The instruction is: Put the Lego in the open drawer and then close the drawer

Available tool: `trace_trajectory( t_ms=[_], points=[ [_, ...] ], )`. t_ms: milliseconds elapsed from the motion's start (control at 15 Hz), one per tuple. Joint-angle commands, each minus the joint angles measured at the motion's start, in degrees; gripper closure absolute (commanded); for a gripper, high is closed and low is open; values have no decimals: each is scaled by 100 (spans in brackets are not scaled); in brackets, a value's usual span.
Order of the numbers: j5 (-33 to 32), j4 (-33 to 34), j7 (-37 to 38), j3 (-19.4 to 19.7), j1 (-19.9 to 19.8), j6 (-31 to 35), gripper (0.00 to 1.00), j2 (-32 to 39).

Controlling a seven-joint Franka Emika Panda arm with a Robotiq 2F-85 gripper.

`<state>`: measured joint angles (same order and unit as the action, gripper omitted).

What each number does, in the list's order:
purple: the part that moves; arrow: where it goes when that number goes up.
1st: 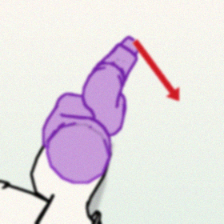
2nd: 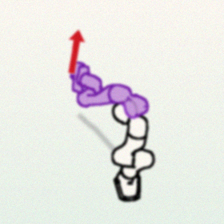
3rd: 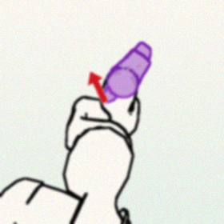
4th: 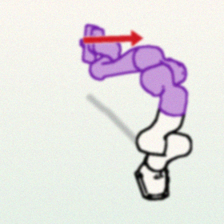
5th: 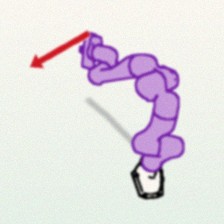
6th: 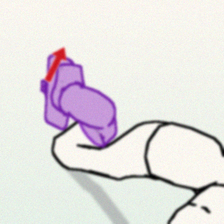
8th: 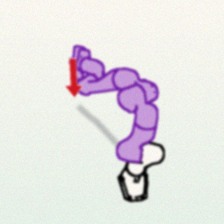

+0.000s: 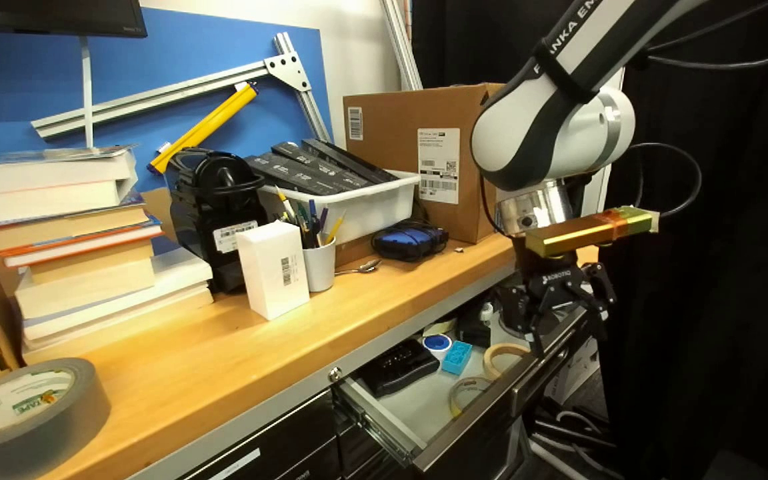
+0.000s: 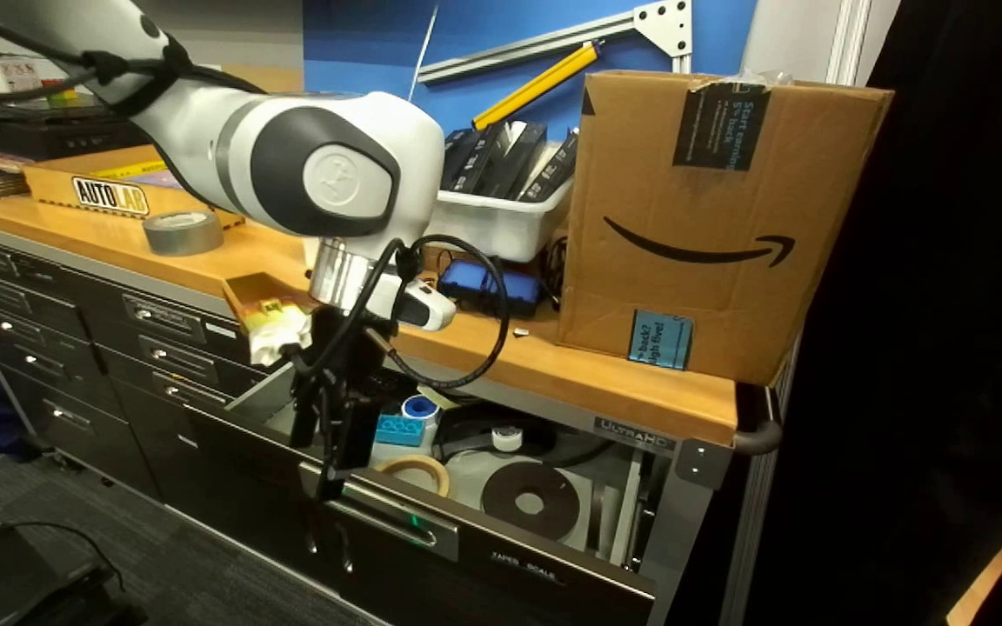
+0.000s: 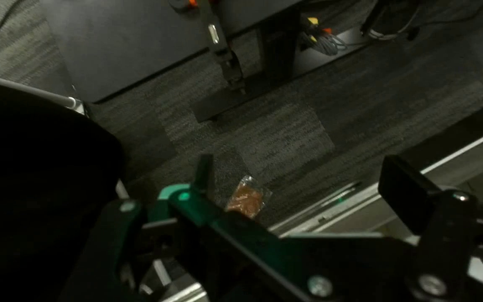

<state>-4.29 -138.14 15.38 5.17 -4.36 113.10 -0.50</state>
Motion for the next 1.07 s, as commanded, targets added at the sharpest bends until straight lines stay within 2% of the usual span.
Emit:
trace_trajectory(
  t_ms=[0, 133, 533, 733, 1000],
  points=[
    [-338, -144, 302, -13, -17, 30, 0, 340],
    [-434, -232, 513, 4, 4, 193, 0, 551],
    [-819, -498, 1597, 75, 133, 1441, 0, 824],
    [-1380, -528, 2462, 91, 301, 1965, 0, 945],
    [-2099, -330, 3575, 63, 582, 2144, 0, 1168]
  ],
)
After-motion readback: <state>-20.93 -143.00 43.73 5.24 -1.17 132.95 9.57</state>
